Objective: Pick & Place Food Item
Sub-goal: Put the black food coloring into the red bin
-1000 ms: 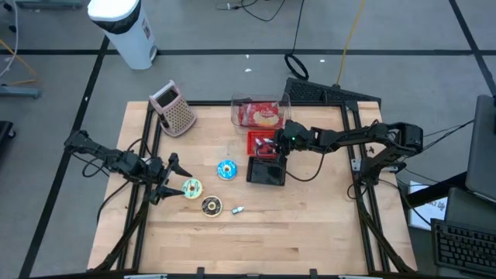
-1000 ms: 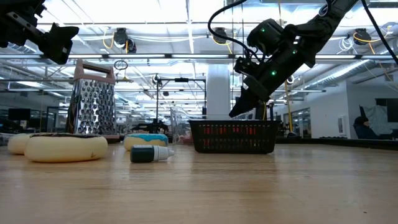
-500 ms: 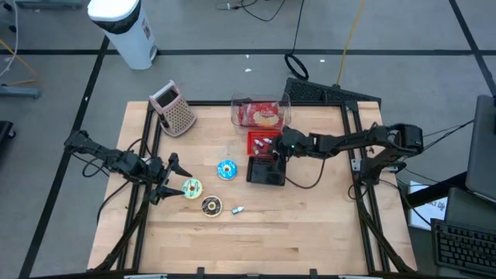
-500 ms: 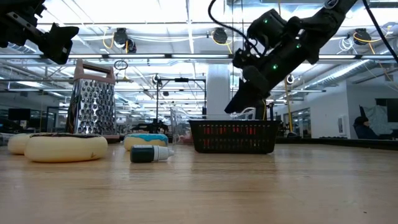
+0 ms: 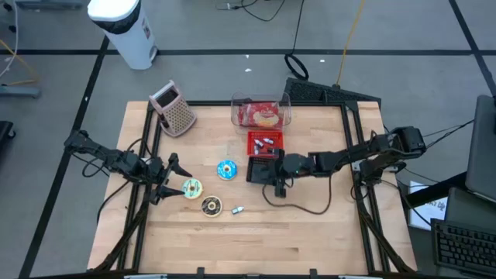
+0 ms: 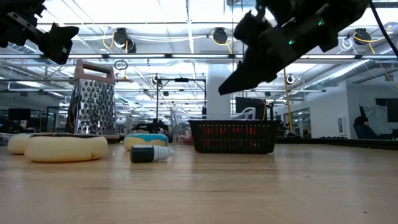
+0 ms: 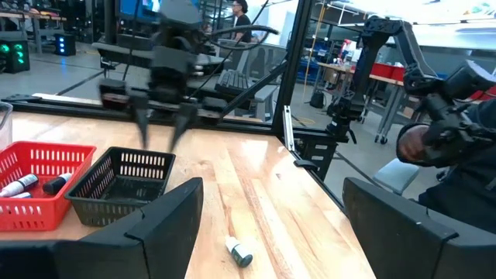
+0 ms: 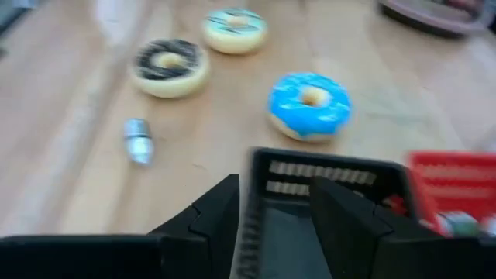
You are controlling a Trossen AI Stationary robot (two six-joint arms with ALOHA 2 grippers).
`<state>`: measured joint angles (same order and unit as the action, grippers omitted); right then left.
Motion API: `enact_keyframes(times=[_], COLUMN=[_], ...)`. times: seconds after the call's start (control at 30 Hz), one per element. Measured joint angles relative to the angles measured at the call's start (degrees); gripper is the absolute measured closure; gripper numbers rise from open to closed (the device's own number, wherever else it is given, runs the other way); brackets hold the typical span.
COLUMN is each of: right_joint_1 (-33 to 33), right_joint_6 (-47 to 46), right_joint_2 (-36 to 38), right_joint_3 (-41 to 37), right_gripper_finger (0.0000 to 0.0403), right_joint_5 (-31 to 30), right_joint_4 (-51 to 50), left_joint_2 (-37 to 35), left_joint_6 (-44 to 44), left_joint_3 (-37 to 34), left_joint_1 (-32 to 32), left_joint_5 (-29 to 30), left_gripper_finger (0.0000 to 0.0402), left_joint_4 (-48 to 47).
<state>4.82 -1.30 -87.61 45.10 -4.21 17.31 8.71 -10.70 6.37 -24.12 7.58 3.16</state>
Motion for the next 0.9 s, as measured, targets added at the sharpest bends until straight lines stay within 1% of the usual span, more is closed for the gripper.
enact_keyframes(times=[0.37,0.57,0.67,0.87,0.9], right_joint_1=[11.05,14.83,16.2,17.14,16.99], right_joint_6=[-4.04,-4.08,-4.07,-2.48,-2.46], right_joint_2=[-0.17,-1.12,-3.99,-13.51,-14.74], right_joint_3=[0.0,0.0,-0.04,0.01,0.43], right_gripper_finger=[0.026,0.0261,0.0261,0.0261,0.026], right_joint_5=[-0.15,-0.37,-0.44,-0.52,-0.59], right_joint_4=[5.26,6.63,12.16,33.13,34.97], left_joint_2=[0.0,0.0,0.02,0.01,0.0], left_joint_6=[0.01,0.0,0.0,0.0,0.0], left_joint_3=[-0.02,-0.02,-0.02,-0.02,-0.02], left_joint_1=[0.0,0.0,0.0,-0.01,-0.01], left_joint_5=[0.0,0.0,0.0,0.01,0.01], left_gripper_finger=[0.0091,0.0091,0.0091,0.0092,0.0091], left_joint_4=[0.0,0.01,0.0,0.0,0.02])
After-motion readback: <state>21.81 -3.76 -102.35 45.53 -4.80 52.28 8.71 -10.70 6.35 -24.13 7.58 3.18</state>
